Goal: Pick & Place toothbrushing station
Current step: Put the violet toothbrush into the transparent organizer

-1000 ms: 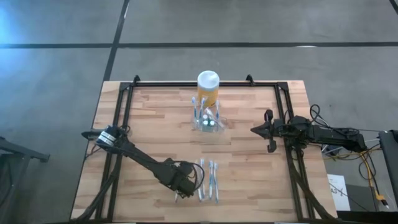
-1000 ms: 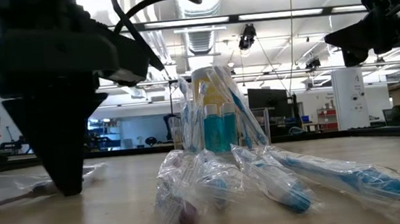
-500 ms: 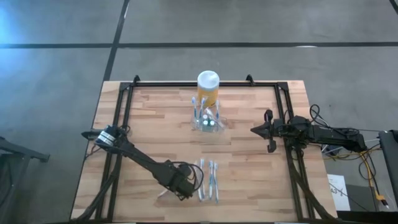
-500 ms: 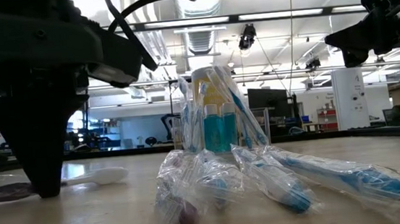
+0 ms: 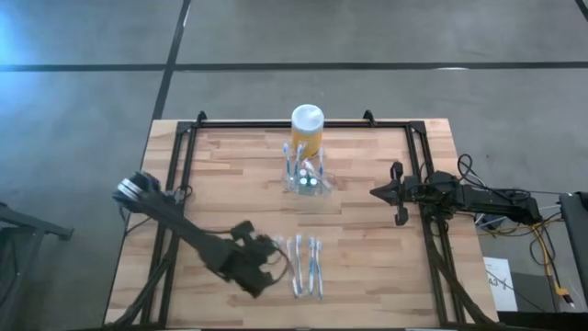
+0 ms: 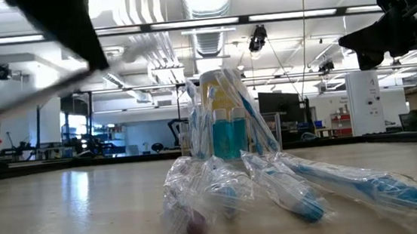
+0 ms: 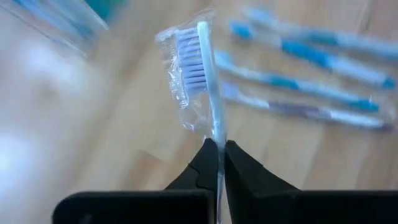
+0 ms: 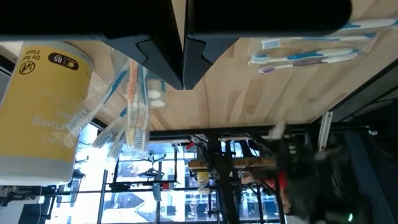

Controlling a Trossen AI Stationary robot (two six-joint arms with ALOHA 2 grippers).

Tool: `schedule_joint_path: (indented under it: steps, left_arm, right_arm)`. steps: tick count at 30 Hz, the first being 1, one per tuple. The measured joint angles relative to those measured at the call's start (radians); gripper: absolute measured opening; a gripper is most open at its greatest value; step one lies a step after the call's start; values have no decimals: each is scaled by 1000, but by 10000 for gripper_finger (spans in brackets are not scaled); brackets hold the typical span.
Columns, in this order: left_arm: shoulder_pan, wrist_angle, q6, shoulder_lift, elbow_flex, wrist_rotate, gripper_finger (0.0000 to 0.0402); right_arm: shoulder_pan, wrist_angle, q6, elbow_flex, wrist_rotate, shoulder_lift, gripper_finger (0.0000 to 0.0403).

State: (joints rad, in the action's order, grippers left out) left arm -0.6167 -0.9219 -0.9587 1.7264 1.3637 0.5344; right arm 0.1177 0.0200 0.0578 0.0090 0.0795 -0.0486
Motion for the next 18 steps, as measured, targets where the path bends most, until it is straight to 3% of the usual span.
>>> schedule_joint_path:
  steps: [6, 9, 12, 15, 18]
  left_arm:
    - [-122, 41, 86, -312, -133, 317, 9]
    - [-186, 74, 143, -462, -260, 429, 7]
    - [-229, 238, 309, -614, -427, 507, 7]
    - [-219, 570, 591, -749, -623, 468, 3]
    - [-169, 982, 914, -863, -816, 283, 0]
  right_arm:
    - [0, 4, -13, 0, 0, 1, 8]
    - [0, 16, -12, 0, 0, 1, 8]
    - [0, 24, -22, 0, 0, 1, 8]
    - [0, 33, -37, 0, 0, 1, 8]
    - [0, 35, -35, 0, 1, 1, 8]
